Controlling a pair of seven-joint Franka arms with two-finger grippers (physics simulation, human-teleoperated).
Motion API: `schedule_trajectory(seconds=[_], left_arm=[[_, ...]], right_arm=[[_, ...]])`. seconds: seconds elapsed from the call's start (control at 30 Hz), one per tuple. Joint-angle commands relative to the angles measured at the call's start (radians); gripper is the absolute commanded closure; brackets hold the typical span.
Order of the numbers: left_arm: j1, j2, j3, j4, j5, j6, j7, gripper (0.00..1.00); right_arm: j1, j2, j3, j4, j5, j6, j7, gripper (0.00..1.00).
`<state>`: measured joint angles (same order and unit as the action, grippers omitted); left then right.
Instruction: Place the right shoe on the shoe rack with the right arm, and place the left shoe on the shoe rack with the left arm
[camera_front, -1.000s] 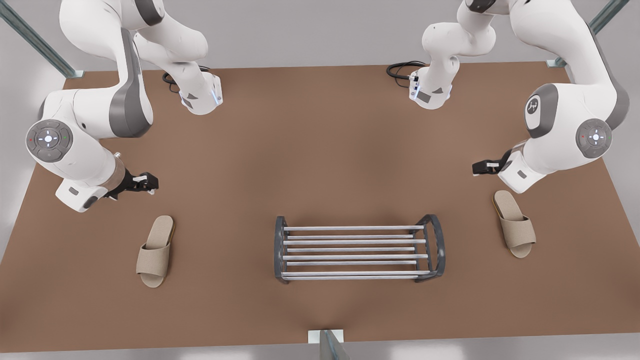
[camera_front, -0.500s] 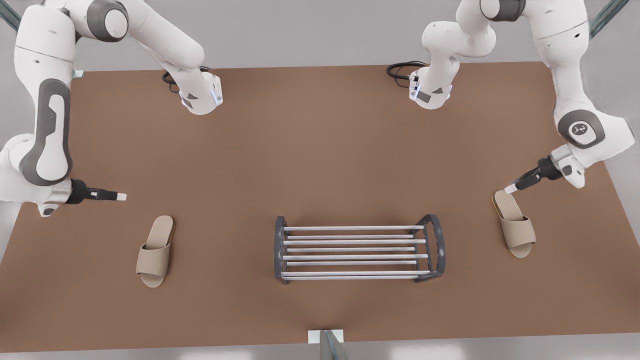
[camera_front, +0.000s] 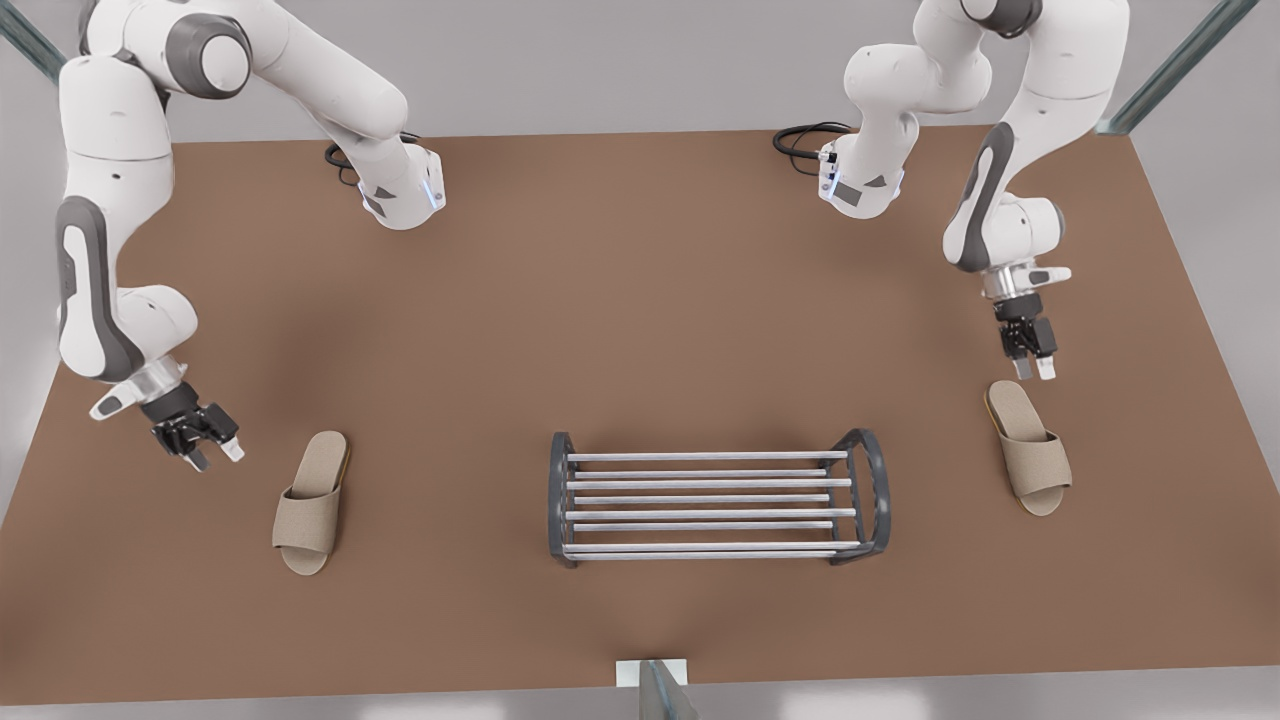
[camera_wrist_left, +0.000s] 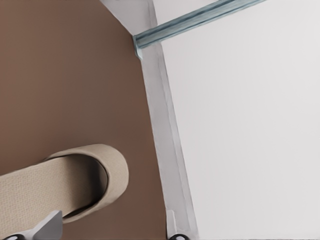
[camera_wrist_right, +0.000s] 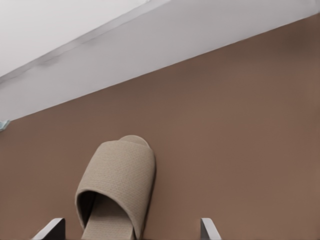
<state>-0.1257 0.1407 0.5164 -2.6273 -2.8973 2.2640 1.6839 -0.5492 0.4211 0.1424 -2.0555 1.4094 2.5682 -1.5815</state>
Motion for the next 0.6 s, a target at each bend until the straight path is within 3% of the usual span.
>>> schedule_trajectory(seconds=[0.0,0.2,0.43,0.57], left_arm=[[0.015,-0.004,-0.006,0.006,-0.22,0.032,0.645,0.0],[0.031,0.013,-0.012,0.012,-0.215,0.121,0.301,0.0],[0.046,0.033,-0.038,0.069,-0.209,0.215,-0.122,0.0],[0.089,0.08,-0.105,0.142,-0.214,0.216,-0.242,0.0]], right_arm=[[0.008,0.008,0.0,-0.012,0.233,0.23,-1.6,0.0],[-0.086,0.094,0.002,-0.011,0.273,0.103,-1.701,0.0],[0.014,0.102,0.008,-0.051,0.438,0.109,-1.758,0.0],[0.038,0.096,0.008,-0.063,0.48,0.112,-1.758,0.0]])
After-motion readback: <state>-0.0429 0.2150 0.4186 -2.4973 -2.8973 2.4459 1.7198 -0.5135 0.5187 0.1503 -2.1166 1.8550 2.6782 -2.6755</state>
